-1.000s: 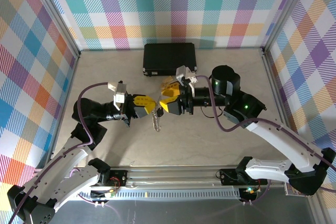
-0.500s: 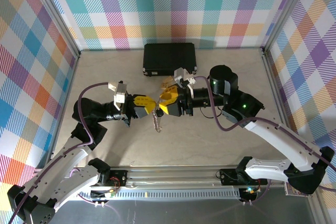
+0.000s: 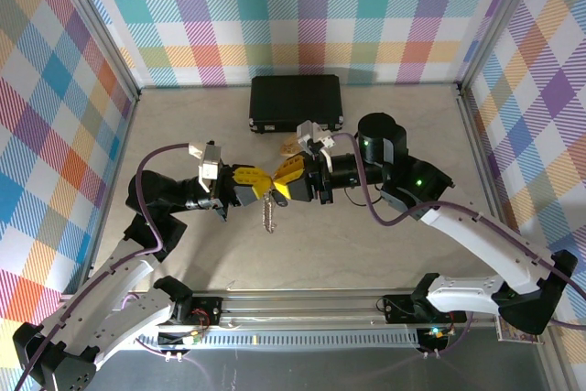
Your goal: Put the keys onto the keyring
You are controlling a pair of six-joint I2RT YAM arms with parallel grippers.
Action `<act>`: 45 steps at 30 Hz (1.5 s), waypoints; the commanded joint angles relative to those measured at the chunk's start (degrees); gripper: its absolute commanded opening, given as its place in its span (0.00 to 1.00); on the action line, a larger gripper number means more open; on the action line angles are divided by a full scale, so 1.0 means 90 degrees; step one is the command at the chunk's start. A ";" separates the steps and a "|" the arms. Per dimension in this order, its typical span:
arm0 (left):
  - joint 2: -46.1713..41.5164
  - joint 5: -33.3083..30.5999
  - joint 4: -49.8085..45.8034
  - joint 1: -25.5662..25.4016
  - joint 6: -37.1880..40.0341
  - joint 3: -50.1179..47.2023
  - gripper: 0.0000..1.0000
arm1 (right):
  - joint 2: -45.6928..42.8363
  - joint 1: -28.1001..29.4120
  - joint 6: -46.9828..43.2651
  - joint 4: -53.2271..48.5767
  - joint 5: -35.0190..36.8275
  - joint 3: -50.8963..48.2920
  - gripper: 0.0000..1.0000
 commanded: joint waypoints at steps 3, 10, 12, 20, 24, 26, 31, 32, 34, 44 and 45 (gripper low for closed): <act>-0.0031 0.0154 0.0279 -0.0066 -0.0048 0.0206 0.00 | 0.0068 0.0019 -0.0059 0.0096 -0.0033 0.0184 0.19; -0.0045 0.0204 0.0156 -0.0066 0.0022 0.0236 0.00 | 0.0063 0.0033 -0.0083 0.0052 -0.0129 0.0189 0.19; -0.0045 0.0240 0.0120 -0.0066 0.0033 0.0255 0.00 | 0.0055 0.0031 -0.0106 0.0043 -0.0172 0.0187 0.19; -0.0031 0.0397 -0.0126 -0.0065 0.0146 0.0385 0.00 | 0.0063 0.0030 -0.0256 -0.0132 -0.0246 0.0289 0.01; -0.0025 0.0402 -0.0231 -0.0065 0.0227 0.0404 0.00 | 0.0026 0.0030 -0.0349 -0.0180 -0.0291 0.0277 0.00; -0.0016 0.0411 -0.0348 -0.0066 0.0308 0.0440 0.00 | 0.0009 0.0032 -0.0398 -0.0187 -0.0311 0.0270 0.00; -0.0044 0.0349 -0.0903 -0.0066 0.0684 0.0557 0.00 | 0.0019 0.0033 -0.0508 -0.0437 -0.0139 0.0400 0.00; -0.0059 0.0308 -0.1077 -0.0066 0.0800 0.0589 0.00 | 0.0024 0.0031 -0.0565 -0.0516 -0.0094 0.0446 0.00; -0.0075 0.0205 -0.1643 -0.0065 0.1154 0.0698 0.09 | 0.0057 0.0033 -0.0722 -0.0799 0.0004 0.0564 0.00; 0.0250 -0.0283 -0.5586 -0.0066 0.3192 0.2197 0.26 | 0.0521 0.0030 -0.2437 -0.3436 0.0791 0.1880 0.00; 0.0328 -0.0241 -0.5772 -0.0066 0.3269 0.2327 0.26 | 0.0612 0.0031 -0.2615 -0.3653 0.0863 0.2048 0.00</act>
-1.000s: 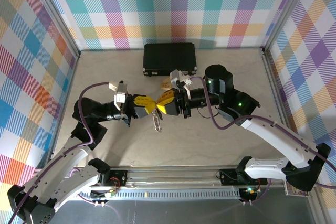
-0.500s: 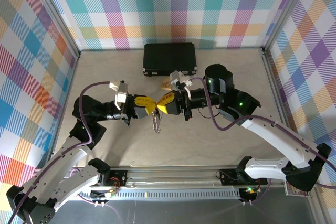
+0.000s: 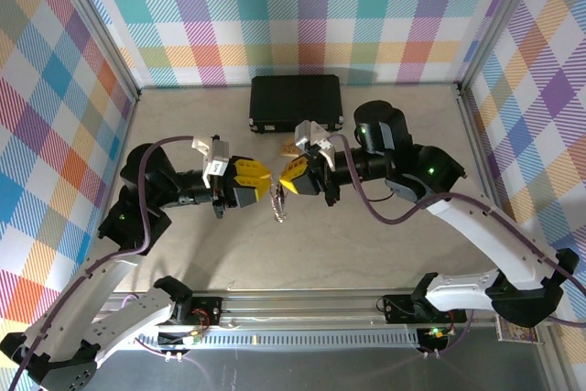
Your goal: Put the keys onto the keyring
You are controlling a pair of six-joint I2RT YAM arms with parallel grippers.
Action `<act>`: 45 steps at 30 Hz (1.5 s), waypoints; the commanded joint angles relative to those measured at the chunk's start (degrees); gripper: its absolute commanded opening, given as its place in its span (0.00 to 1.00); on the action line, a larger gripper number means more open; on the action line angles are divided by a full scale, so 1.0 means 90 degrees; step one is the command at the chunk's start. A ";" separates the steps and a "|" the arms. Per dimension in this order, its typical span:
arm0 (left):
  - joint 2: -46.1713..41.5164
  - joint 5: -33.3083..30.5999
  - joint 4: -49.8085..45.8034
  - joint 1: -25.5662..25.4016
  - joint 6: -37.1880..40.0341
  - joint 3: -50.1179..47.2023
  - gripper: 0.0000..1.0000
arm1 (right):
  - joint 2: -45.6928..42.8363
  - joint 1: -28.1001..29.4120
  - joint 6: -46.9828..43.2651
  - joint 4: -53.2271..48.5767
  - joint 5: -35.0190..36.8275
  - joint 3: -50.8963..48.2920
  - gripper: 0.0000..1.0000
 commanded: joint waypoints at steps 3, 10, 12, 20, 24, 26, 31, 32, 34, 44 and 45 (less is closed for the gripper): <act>0.0484 0.0351 -0.1793 -0.0059 0.0932 0.0760 0.30 | 0.0402 0.0012 -0.1319 -0.1705 0.0508 0.0920 0.00; 0.0928 0.0580 -0.1696 -0.0059 0.0875 0.1065 0.32 | 0.0895 0.0065 -0.2097 -0.2715 0.0726 0.1716 0.00; 0.1011 0.0627 -0.1630 -0.0068 0.0824 0.1088 0.32 | 0.0984 0.0067 -0.2216 -0.2803 0.0787 0.1841 0.00; 0.1108 0.0506 -0.1466 -0.0098 0.0780 0.0968 0.27 | 0.1171 0.0091 -0.2452 -0.2831 0.0771 0.2046 0.00; 0.1130 0.0472 -0.1390 -0.0112 0.0808 0.0893 0.23 | 0.1198 0.0091 -0.2495 -0.2840 0.0746 0.2093 0.00; 0.1106 0.0433 -0.1417 -0.0136 0.0882 0.0823 0.22 | 0.1205 0.0096 -0.2500 -0.2856 0.0713 0.2090 0.00; 0.1075 0.0283 -0.1425 -0.0165 0.1033 0.0697 0.23 | 0.1206 0.0096 -0.2527 -0.2928 0.0645 0.2122 0.00; 0.1067 0.0273 -0.1418 -0.0173 0.1061 0.0680 0.23 | 0.1195 0.0097 -0.2523 -0.2928 0.0634 0.2118 0.00; 0.1057 0.0259 -0.1416 -0.0184 0.1127 0.0640 0.22 | 0.1182 0.0096 -0.2510 -0.2909 0.0596 0.2114 0.00; 0.0928 0.0201 -0.1255 -0.0244 0.1235 0.0482 0.01 | 0.1186 0.0109 -0.2454 -0.2862 0.0505 0.2064 0.00; 0.0902 0.0201 -0.1201 -0.0254 0.1212 0.0453 0.00 | 0.1181 0.0106 -0.2451 -0.2855 0.0503 0.2060 0.00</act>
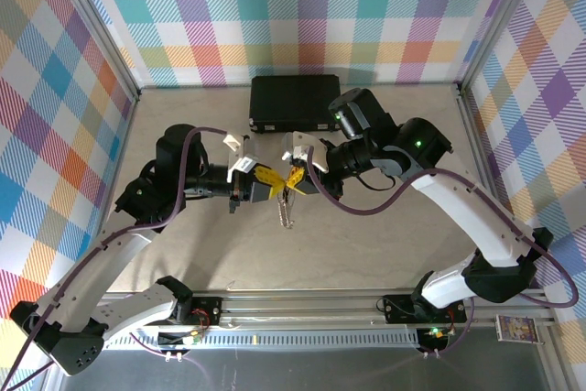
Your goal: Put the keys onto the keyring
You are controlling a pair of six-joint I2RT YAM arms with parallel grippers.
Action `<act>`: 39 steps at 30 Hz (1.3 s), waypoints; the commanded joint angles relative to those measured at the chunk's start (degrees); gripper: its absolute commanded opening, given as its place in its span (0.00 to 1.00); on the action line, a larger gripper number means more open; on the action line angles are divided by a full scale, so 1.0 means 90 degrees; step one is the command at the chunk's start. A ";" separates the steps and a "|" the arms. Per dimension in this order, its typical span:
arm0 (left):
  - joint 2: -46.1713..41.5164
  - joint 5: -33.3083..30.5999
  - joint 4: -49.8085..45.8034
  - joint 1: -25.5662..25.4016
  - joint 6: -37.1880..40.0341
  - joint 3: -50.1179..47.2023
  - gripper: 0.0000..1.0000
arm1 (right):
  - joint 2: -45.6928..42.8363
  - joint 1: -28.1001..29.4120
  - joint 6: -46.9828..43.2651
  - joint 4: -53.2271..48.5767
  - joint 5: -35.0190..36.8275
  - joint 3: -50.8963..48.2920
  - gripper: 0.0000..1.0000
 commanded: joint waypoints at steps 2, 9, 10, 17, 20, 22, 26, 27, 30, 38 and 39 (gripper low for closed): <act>-0.0184 0.0053 0.0431 -0.0079 -0.0079 -0.0206 0.00 | -0.0023 0.0045 -0.0014 0.0085 -0.0286 0.0177 0.00; -0.0518 0.0050 0.1776 -0.0094 -0.0822 -0.0613 0.00 | -0.0387 0.0052 0.0575 0.0850 -0.0163 -0.0328 0.06; -0.0567 0.0067 0.2014 -0.0094 -0.0972 -0.0661 0.00 | -0.0519 0.0057 0.0727 0.1104 -0.0151 -0.0501 0.09; -0.0719 0.0234 0.3938 -0.0093 -0.2207 -0.1135 0.00 | -0.1286 0.0029 0.1822 0.2857 -0.0218 -0.1643 0.22; -0.0739 0.0249 0.4581 -0.0094 -0.2588 -0.1324 0.00 | -0.1429 0.0030 0.2110 0.3194 -0.0268 -0.1839 0.23; -0.0747 0.0277 0.4769 -0.0094 -0.2708 -0.1381 0.00 | -0.1522 0.0028 0.2231 0.3355 -0.0258 -0.1933 0.26; -0.0786 0.0314 0.5056 -0.0093 -0.2888 -0.1498 0.00 | -0.1658 0.0000 0.2472 0.3627 -0.0433 -0.2024 0.29; -0.0798 0.0318 0.5079 -0.0100 -0.2911 -0.1507 0.00 | -0.1661 -0.0001 0.2511 0.3631 -0.0474 -0.2002 0.28; -0.0863 0.0285 0.5182 -0.0099 -0.2960 -0.1566 0.00 | -0.1629 0.0002 0.2536 0.3598 -0.0540 -0.1973 0.25; -0.0857 0.0293 0.5272 -0.0104 -0.3024 -0.1597 0.00 | -0.1439 0.0002 0.2516 0.3267 -0.0741 -0.1759 0.21; -0.0845 0.0288 0.5285 -0.0106 -0.3019 -0.1601 0.00 | -0.1434 0.0000 0.2514 0.3270 -0.0736 -0.1764 0.21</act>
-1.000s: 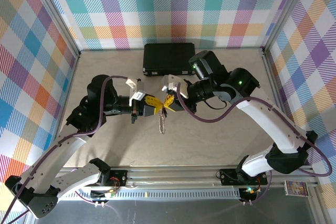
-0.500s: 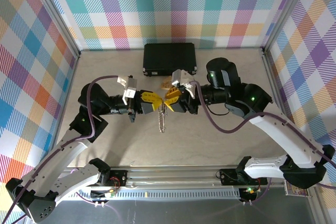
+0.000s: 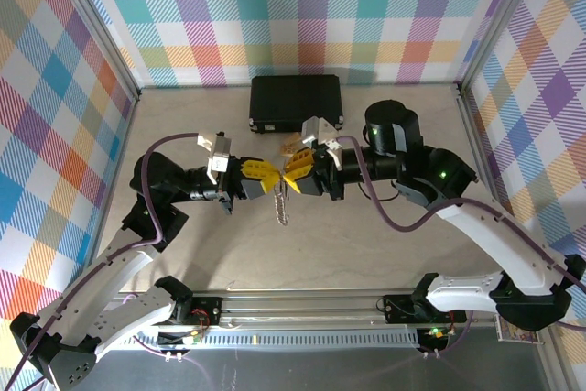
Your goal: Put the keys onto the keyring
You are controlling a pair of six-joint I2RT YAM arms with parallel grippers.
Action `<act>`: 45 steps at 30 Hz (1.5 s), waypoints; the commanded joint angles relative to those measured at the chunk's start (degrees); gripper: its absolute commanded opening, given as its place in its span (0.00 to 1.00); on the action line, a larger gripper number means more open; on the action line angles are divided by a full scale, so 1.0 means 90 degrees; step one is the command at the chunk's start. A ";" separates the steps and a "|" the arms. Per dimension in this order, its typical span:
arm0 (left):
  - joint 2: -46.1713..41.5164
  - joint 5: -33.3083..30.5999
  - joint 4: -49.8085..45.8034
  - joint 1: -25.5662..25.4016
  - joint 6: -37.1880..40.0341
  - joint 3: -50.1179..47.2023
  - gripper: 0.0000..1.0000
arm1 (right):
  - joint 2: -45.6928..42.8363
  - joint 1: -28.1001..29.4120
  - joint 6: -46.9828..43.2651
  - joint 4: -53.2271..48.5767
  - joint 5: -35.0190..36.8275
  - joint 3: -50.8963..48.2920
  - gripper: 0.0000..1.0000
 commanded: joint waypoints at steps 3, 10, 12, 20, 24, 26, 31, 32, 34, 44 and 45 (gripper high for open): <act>-0.0077 0.0132 0.0456 -0.0060 -0.0076 -0.0042 0.00 | 0.0025 -0.0005 0.0054 0.0034 -0.0245 0.0151 0.19; -0.0075 0.0159 0.0048 -0.0065 0.0171 0.0107 0.00 | -0.0042 -0.0005 0.0105 0.0302 -0.0239 -0.0091 0.00; -0.0067 0.0187 -0.0302 -0.0059 0.0368 0.0196 0.00 | -0.0029 0.0003 0.0043 0.0208 -0.0211 -0.0060 0.00; 0.0042 -0.0451 -0.3900 -0.0065 0.2790 0.1204 0.21 | 0.0377 0.0015 -0.1262 -0.1772 0.0571 0.0905 0.00; 0.0285 -0.0567 -0.4943 -0.0065 0.3451 0.1590 0.22 | 0.0771 0.0053 -0.1869 -0.2766 0.0923 0.1552 0.00; 0.0374 -0.0524 -0.5037 -0.0065 0.3503 0.1676 0.23 | 0.0950 0.0070 -0.2087 -0.3065 0.1040 0.1815 0.00; 0.0390 -0.0521 -0.4670 -0.0104 0.3262 0.1590 0.25 | 0.1218 0.0100 -0.2405 -0.3328 0.1128 0.2140 0.00; 0.0396 -0.0512 -0.4570 -0.0106 0.3192 0.1560 0.26 | 0.1235 0.0104 -0.2452 -0.3313 0.1126 0.2152 0.00; 0.0424 -0.0526 -0.4422 -0.0131 0.3105 0.1523 0.27 | 0.1293 0.0112 -0.2532 -0.3353 0.1076 0.2188 0.00; 0.0652 -0.0538 -0.4202 -0.0250 0.3034 0.1503 0.28 | 0.1382 0.0160 -0.2538 -0.3400 0.0881 0.2261 0.00; 0.0668 -0.0562 -0.4202 -0.0267 0.3043 0.1501 0.27 | 0.1385 0.0168 -0.2533 -0.3399 0.0865 0.2245 0.00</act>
